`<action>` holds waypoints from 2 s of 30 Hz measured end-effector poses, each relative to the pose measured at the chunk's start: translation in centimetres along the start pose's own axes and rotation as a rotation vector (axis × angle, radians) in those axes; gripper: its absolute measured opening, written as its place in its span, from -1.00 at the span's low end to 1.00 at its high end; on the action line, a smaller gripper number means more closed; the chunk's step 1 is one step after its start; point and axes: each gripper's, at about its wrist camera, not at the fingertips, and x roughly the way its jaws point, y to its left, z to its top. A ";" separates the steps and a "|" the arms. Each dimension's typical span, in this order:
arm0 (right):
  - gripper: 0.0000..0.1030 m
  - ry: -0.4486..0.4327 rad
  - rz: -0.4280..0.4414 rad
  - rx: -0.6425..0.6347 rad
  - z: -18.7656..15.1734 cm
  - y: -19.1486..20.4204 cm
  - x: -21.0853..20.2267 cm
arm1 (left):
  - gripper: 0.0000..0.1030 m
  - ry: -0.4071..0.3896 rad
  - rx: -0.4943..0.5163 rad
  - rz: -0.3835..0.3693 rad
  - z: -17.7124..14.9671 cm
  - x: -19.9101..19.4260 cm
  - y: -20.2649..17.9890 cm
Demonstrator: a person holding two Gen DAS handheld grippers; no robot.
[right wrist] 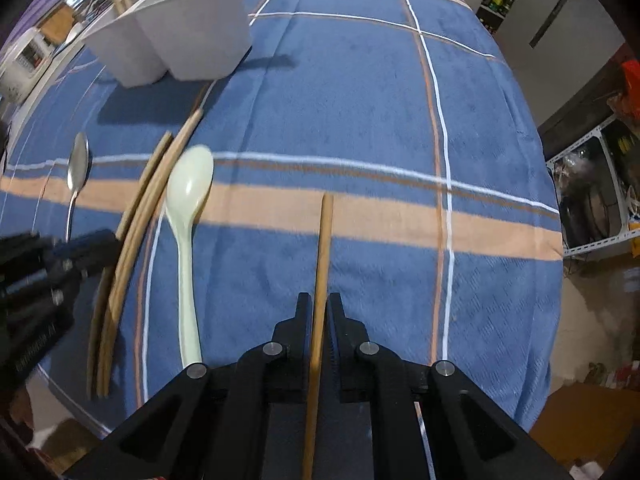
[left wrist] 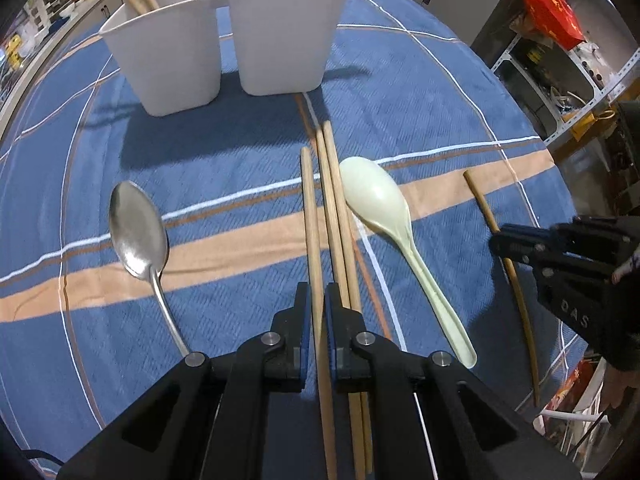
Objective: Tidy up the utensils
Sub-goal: 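Lift a wooden chopstick in each gripper and carry both over the caddy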
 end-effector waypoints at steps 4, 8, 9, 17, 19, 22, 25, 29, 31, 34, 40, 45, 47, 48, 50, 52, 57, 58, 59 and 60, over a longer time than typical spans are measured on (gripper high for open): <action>-0.83 -0.033 -0.008 -0.003 -0.2 0.7 -0.1 | -0.87 -0.018 0.009 -0.011 0.1 0.1 0.2; -0.88 -0.099 0.003 0.020 -1.5 0.8 -0.4 | -0.88 -0.048 -0.014 -0.026 0.3 0.2 0.3; -0.89 -0.116 0.034 0.041 -1.9 0.4 -0.5 | -0.88 -0.051 -0.033 -0.036 0.2 0.1 0.6; -0.89 -0.327 0.135 0.153 -5.2 -1.0 -5.3 | -0.88 -0.165 -0.071 -0.079 -1.9 -3.8 1.3; -0.89 -0.367 0.140 0.169 -6.2 -1.3 -6.5 | -0.88 -0.201 -0.072 -0.088 -2.4 -5.0 1.3; -0.89 -0.424 0.149 0.189 -6.6 -1.5 -8.1 | -0.88 -0.265 -0.072 -0.094 -3.2 -7.1 1.6; -0.89 -0.480 0.171 0.205 -7.0 -1.8 -9.8 | -0.88 -0.329 -0.077 -0.104 -4.1 -9.1 1.9; -0.89 -0.540 0.194 0.215 -7.3 -1.8 -11.5 | -0.88 -0.396 -0.095 -0.125 -4.5 -11.5 2.0; -0.89 -0.578 0.190 0.211 -7.3 -1.9 -12.7 | -0.88 -0.437 -0.106 -0.133 -4.4 -12.7 2.3; -0.89 -0.624 0.184 0.204 -7.1 -1.9 -14.2 | -0.88 -0.497 -0.113 -0.133 -3.8 -14.5 2.5; -0.89 -0.703 0.179 0.195 -5.7 -1.6 -16.6 | -0.88 -0.602 -0.123 -0.134 -2.1 -17.5 3.4; -0.89 -0.760 0.187 0.197 -3.3 -1.5 -18.6 | -0.88 -0.682 -0.128 -0.136 0.9 -19.4 4.7; -0.89 -0.785 0.192 0.197 -2.0 -1.4 -19.5 | -0.88 -0.711 -0.129 -0.129 2.2 -20.0 5.2; -0.89 -0.799 0.199 0.198 -1.2 -1.4 -20.0 | -0.88 -0.733 -0.131 -0.119 3.4 -20.3 5.6; -0.89 -0.823 0.220 0.197 0.4 -1.2 -21.0 | -0.88 -0.764 -0.138 -0.113 5.3 -20.8 6.4; -0.89 -0.854 0.245 0.200 2.5 -0.8 -22.0 | -0.88 -0.796 -0.142 -0.111 7.1 -20.9 7.2; -0.89 -0.910 0.292 0.203 7.6 0.6 -23.0 | -0.88 -0.861 -0.157 -0.090 12.1 -20.5 8.9; -0.89 -0.917 0.295 0.206 8.4 0.8 -22.9 | -0.88 -0.869 -0.164 -0.090 13.3 -20.2 9.2; -0.89 -0.927 0.298 0.210 9.5 1.1 -22.7 | -0.88 -0.878 -0.166 -0.085 14.2 -19.9 9.4; -0.89 -0.936 0.298 0.216 10.5 1.3 -22.5 | -0.88 -0.887 -0.165 -0.072 15.1 -19.6 9.5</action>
